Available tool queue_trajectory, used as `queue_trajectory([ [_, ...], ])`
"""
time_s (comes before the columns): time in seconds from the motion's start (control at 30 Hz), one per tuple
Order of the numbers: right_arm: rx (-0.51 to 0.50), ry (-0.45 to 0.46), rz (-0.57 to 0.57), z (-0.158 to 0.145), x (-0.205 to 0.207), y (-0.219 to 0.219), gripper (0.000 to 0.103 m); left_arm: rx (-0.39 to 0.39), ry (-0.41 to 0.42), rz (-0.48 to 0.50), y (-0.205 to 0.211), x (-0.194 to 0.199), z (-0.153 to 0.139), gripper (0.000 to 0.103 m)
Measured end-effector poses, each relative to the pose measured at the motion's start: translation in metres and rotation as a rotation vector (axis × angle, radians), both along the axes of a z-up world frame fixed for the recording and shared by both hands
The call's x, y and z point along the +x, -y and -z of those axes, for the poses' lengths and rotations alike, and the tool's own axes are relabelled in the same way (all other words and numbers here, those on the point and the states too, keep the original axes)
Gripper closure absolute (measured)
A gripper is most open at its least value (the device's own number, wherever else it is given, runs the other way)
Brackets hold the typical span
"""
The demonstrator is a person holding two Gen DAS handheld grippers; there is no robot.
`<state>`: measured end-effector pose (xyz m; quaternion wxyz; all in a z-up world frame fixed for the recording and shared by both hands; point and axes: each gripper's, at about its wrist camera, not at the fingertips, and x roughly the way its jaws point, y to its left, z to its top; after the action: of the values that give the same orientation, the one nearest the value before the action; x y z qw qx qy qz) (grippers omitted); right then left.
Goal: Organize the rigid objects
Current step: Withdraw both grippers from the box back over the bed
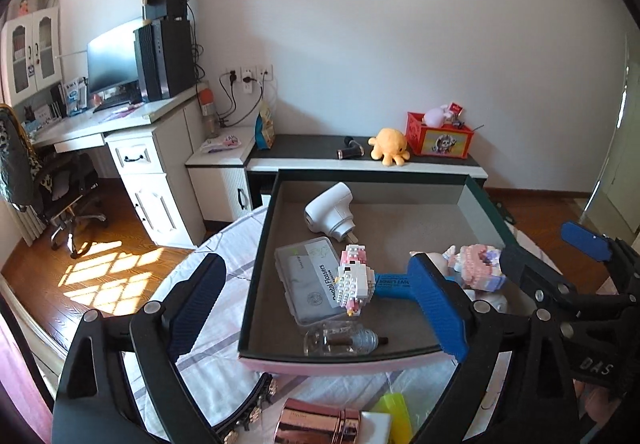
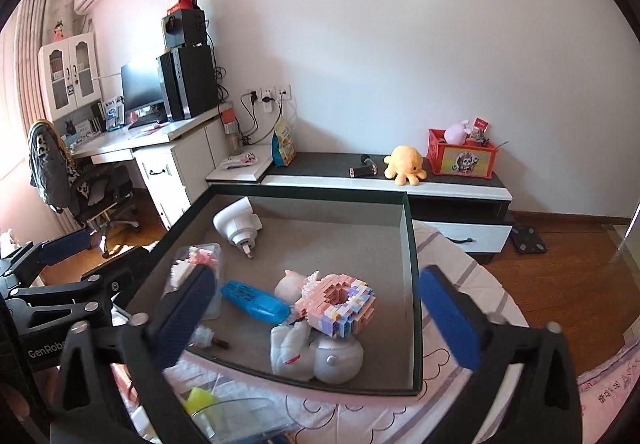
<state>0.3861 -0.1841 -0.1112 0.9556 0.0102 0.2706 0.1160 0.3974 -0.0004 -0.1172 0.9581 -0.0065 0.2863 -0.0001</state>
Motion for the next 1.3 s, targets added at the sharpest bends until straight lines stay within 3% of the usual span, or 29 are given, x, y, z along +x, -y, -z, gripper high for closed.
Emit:
queue_trajectory([
  [0.1,0.022,0.052,-0.023,-0.020,-0.039,-0.002,0.000,0.005,0.094,-0.002,-0.004,-0.043,-0.023,0.001],
  [0.3,0.002,0.177,-0.010,-0.054,-0.127,-0.008,0.000,0.031,0.250,0.003,-0.006,-0.133,-0.056,0.000],
  [0.6,-0.015,0.291,0.036,-0.077,-0.231,-0.011,0.000,0.040,0.363,-0.015,-0.005,-0.238,-0.077,0.000],
  [1.0,-0.033,0.373,0.062,-0.092,-0.306,-0.007,0.000,0.051,0.451,-0.020,0.001,-0.313,-0.090,0.000],
  [1.3,-0.034,0.405,0.067,-0.099,-0.329,-0.009,0.000,0.049,0.482,-0.022,0.001,-0.338,-0.096,0.000],
])
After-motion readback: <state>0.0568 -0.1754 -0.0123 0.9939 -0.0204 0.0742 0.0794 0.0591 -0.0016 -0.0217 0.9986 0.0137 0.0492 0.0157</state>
